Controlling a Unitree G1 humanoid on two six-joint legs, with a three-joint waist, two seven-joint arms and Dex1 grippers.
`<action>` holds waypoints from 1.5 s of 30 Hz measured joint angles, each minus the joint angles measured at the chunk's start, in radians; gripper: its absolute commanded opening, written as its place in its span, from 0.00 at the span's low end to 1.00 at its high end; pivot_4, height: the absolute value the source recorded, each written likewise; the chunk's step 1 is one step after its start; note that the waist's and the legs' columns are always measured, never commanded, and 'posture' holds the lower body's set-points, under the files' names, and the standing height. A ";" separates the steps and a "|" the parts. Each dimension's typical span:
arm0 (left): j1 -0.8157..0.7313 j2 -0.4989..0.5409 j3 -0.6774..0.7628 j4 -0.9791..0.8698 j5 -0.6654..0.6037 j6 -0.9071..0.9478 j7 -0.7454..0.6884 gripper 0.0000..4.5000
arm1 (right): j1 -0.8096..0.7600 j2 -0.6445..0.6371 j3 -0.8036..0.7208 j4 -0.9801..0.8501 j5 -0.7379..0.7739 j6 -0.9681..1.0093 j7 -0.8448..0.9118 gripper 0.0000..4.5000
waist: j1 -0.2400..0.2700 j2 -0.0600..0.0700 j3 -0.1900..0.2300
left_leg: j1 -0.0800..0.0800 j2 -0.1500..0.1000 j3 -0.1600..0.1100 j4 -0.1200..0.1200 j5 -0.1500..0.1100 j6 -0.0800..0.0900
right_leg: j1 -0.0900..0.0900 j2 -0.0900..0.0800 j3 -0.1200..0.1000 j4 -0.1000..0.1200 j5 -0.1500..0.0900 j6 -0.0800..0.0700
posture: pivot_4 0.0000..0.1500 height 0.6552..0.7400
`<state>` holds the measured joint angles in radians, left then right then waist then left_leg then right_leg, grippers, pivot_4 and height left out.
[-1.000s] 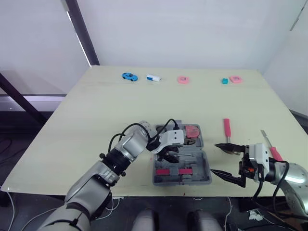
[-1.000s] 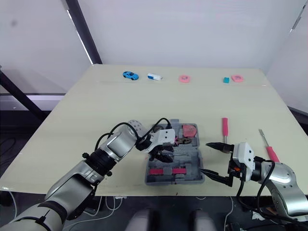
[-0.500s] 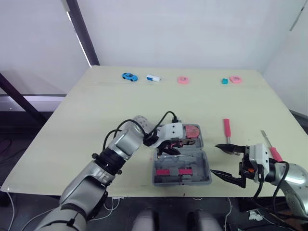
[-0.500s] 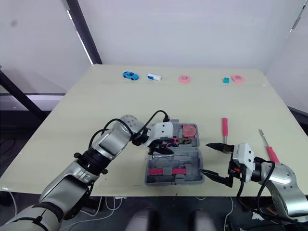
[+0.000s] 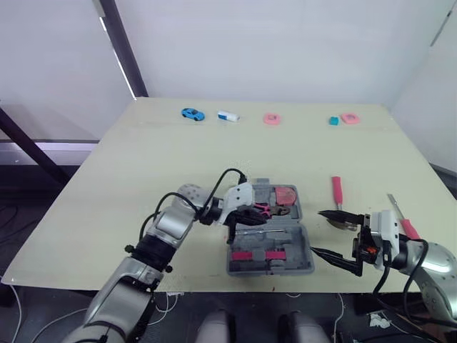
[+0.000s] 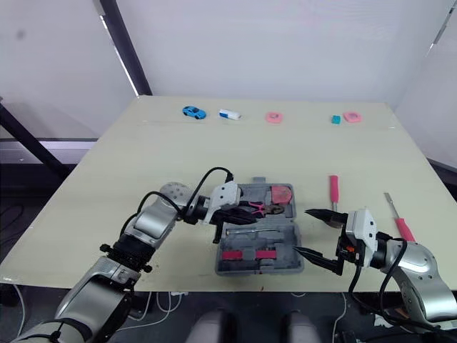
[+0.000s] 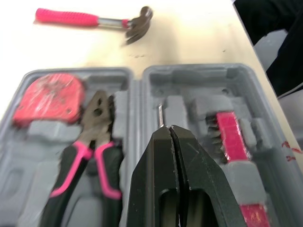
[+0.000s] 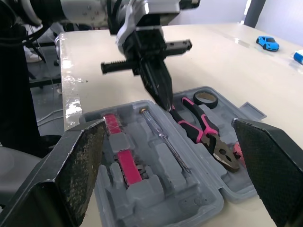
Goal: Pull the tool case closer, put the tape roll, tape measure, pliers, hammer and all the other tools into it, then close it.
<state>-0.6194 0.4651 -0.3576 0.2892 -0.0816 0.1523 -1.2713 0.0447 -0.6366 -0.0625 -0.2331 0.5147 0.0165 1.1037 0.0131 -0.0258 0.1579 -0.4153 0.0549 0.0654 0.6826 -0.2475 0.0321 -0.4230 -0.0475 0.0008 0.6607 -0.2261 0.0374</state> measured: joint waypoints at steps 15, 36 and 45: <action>-0.013 -0.061 -0.021 0.230 0.096 -0.140 0.055 0.01 | -0.002 -0.001 0.000 0.000 0.001 0.002 0.001 1.00 | 0.001 0.000 0.000 | 0.000 0.000 0.000 0.000 0.000 0.000 | 0.001 0.000 0.000 0.000 0.000 0.000 | 1.00 0.99; 0.079 -0.085 0.198 0.092 -0.078 -0.100 0.167 0.01 | 0.021 0.000 -0.049 0.021 0.002 -0.005 -0.018 1.00 | 0.000 0.000 -0.001 | 0.001 0.000 -0.002 0.000 0.000 0.000 | 0.002 0.000 -0.001 0.000 0.000 0.000 | 1.00 0.99; 0.277 0.007 0.411 -0.135 -0.245 0.046 0.256 0.01 | 0.056 0.061 -0.169 0.164 0.010 -0.031 -0.078 1.00 | -0.001 0.001 -0.001 | 0.001 0.001 -0.001 0.000 0.000 0.000 | 0.002 -0.001 -0.001 0.000 0.000 0.000 | 1.00 0.99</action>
<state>-0.3425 0.4717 0.0531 0.1543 -0.3262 0.1981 -1.0148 0.1007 -0.5755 -0.2310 -0.0687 0.5244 -0.0147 1.0260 0.0118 -0.0253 0.1570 -0.4140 0.0559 0.0642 0.6826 -0.2476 0.0320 -0.4211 -0.0481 -0.0005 0.6606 -0.2259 0.0372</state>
